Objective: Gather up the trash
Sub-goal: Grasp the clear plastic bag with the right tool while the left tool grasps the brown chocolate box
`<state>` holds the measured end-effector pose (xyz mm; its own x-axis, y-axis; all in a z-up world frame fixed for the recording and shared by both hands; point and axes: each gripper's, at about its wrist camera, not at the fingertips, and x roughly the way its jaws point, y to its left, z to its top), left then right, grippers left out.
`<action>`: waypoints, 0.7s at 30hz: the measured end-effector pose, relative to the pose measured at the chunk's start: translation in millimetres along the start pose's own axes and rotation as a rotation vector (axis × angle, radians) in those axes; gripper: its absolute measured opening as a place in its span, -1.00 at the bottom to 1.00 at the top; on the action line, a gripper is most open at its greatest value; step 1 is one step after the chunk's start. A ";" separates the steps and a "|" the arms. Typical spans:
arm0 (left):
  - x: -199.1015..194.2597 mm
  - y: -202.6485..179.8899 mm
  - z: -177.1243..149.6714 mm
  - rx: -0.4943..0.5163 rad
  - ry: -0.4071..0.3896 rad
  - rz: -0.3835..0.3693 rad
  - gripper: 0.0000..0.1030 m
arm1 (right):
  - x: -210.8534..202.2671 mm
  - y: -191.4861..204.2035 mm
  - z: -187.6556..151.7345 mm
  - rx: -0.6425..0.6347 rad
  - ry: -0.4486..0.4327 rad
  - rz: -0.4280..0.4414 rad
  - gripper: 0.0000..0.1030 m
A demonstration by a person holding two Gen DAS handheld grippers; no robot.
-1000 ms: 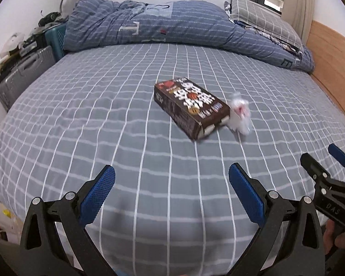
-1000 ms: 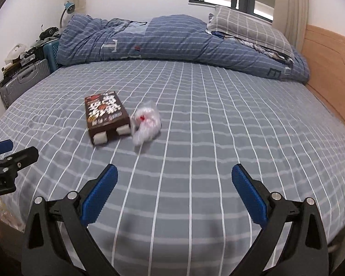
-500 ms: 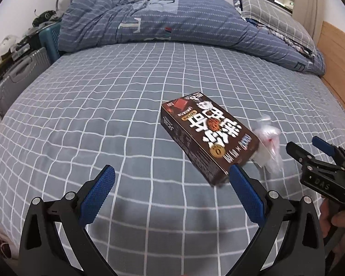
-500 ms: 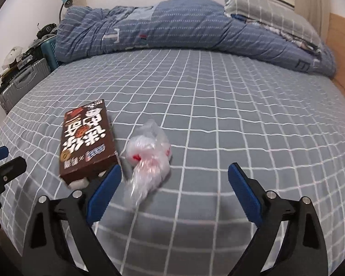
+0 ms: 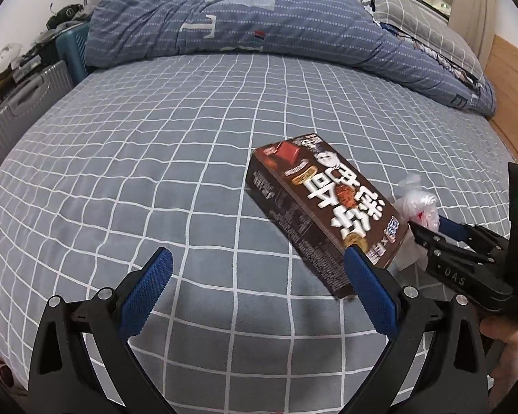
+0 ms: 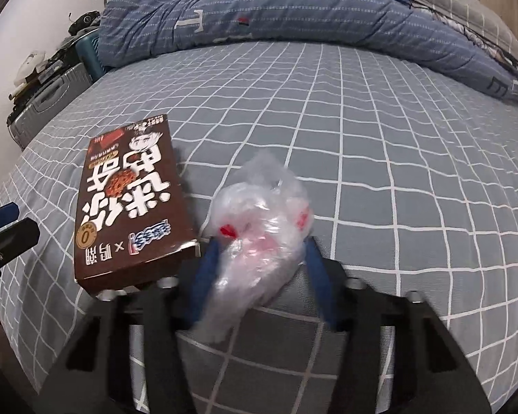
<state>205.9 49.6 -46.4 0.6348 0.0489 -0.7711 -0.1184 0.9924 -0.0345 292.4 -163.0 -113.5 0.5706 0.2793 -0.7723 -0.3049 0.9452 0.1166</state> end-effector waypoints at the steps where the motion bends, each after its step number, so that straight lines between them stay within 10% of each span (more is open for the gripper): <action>1: -0.2 0.3 -0.9 0.000 0.000 -0.002 0.89 | -1.5 -0.2 -1.6 0.005 -0.001 0.004 -0.19; 21: 1.7 -46.3 6.5 -0.082 0.025 0.025 0.89 | -86.7 -31.7 -30.9 0.044 -0.117 -0.184 -0.23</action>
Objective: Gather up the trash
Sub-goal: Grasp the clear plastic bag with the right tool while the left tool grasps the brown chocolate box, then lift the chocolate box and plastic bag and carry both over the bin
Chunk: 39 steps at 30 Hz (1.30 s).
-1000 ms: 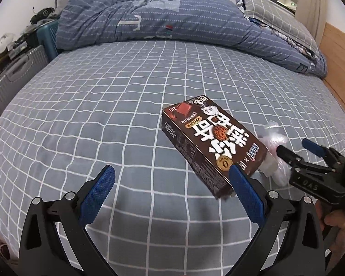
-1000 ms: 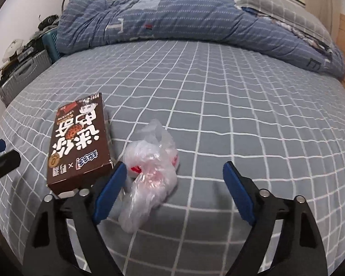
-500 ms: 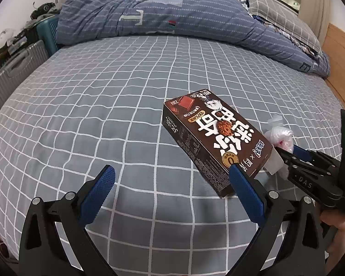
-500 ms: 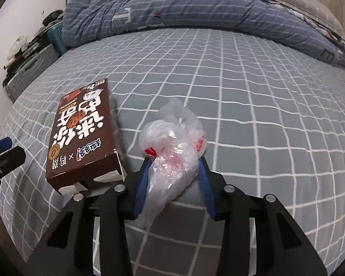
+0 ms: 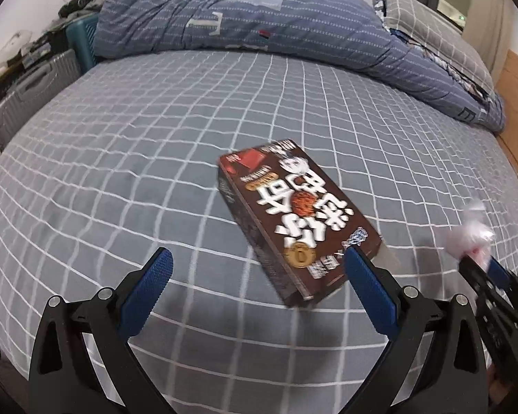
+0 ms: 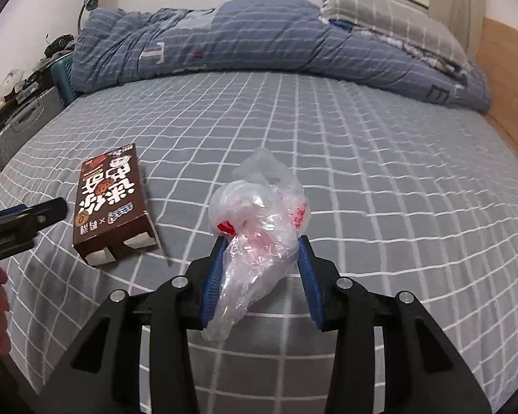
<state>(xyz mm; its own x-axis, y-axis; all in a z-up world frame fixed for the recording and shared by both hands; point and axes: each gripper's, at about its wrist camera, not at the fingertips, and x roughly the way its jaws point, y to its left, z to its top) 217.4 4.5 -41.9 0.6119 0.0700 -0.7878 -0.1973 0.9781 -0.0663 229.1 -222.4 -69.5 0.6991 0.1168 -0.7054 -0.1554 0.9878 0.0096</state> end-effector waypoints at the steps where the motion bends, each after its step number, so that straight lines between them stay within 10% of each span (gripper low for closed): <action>1: 3.1 -7.0 1.5 0.006 0.006 0.005 0.89 | -3.5 -3.2 0.5 -0.005 -0.009 -0.009 -0.23; 17: 46.3 -49.7 39.3 -0.131 0.090 0.202 0.89 | -5.8 -66.8 -8.5 0.075 -0.011 0.063 -0.23; 39: 76.1 -47.1 41.3 -0.183 0.124 0.283 0.89 | 3.4 -78.5 -15.5 0.102 -0.001 0.104 -0.23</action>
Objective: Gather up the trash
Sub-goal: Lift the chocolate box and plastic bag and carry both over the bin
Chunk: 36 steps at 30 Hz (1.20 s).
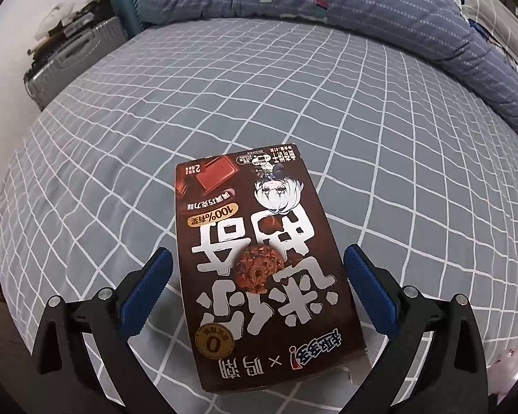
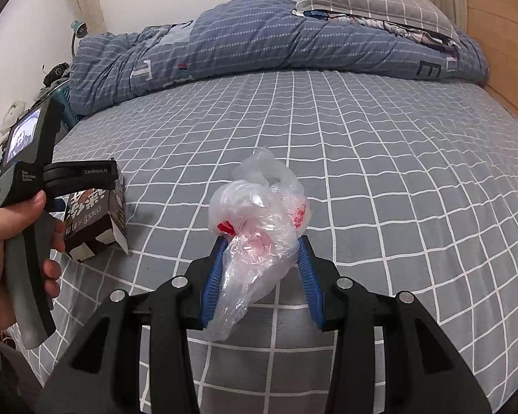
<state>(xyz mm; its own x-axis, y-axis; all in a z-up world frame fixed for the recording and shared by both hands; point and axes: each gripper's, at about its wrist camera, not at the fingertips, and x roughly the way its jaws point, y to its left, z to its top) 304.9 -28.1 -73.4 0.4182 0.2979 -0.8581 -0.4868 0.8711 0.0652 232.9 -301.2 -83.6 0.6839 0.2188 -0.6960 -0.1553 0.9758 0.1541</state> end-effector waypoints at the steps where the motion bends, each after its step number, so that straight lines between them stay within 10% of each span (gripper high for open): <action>1: 1.7 -0.2 -0.5 -0.001 0.007 -0.005 0.89 | 0.4 0.4 -0.3 0.000 0.000 0.001 -0.23; 25: -5.6 -0.2 -15.7 0.133 -0.034 -0.053 0.85 | -8.2 11.9 5.3 -0.018 0.002 -0.004 -0.23; 36: -57.6 24.7 -53.6 0.206 -0.116 -0.212 0.85 | -26.7 46.2 6.3 -0.057 -0.007 0.000 -0.23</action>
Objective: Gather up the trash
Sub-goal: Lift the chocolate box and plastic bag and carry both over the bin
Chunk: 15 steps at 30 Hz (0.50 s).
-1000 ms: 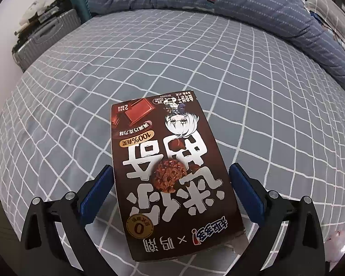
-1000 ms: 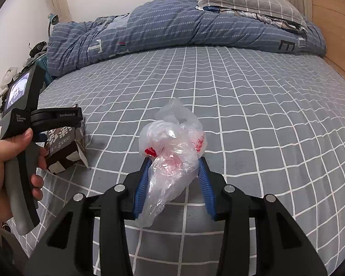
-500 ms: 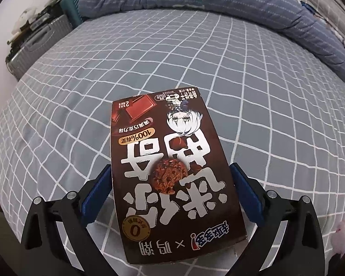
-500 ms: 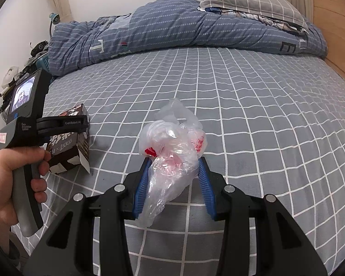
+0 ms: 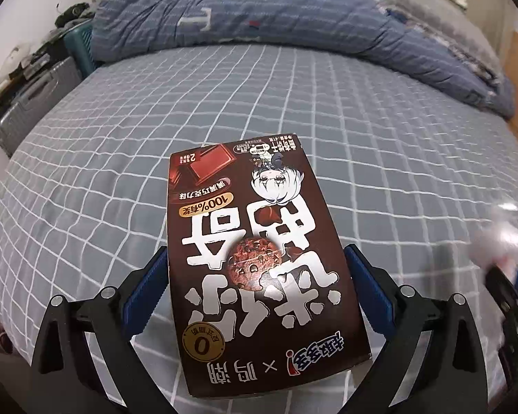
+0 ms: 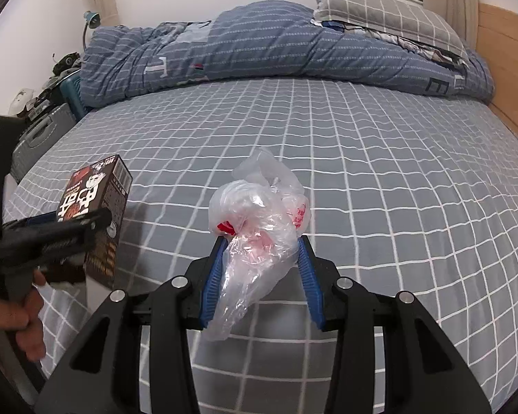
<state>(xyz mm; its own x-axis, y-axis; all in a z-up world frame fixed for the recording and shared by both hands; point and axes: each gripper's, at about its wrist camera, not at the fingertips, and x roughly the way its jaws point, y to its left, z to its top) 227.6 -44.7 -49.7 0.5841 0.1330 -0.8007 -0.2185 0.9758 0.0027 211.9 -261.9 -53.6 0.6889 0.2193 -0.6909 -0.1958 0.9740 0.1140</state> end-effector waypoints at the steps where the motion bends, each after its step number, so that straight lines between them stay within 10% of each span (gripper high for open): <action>1: -2.2 -0.6 -1.5 0.012 -0.008 -0.005 0.85 | -2.6 3.5 -0.1 -0.004 -0.003 0.004 -0.23; 15: -20.5 21.6 -16.1 0.051 -0.058 -0.086 0.84 | -30.1 44.0 -14.2 -0.059 -0.020 -0.038 -0.23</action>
<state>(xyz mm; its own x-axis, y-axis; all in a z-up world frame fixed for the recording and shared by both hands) 198.4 -29.2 -42.9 0.6434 0.0562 -0.7635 -0.1261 0.9915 -0.0332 172.7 -226.5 -37.9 0.7105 0.1835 -0.6793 -0.2093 0.9768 0.0449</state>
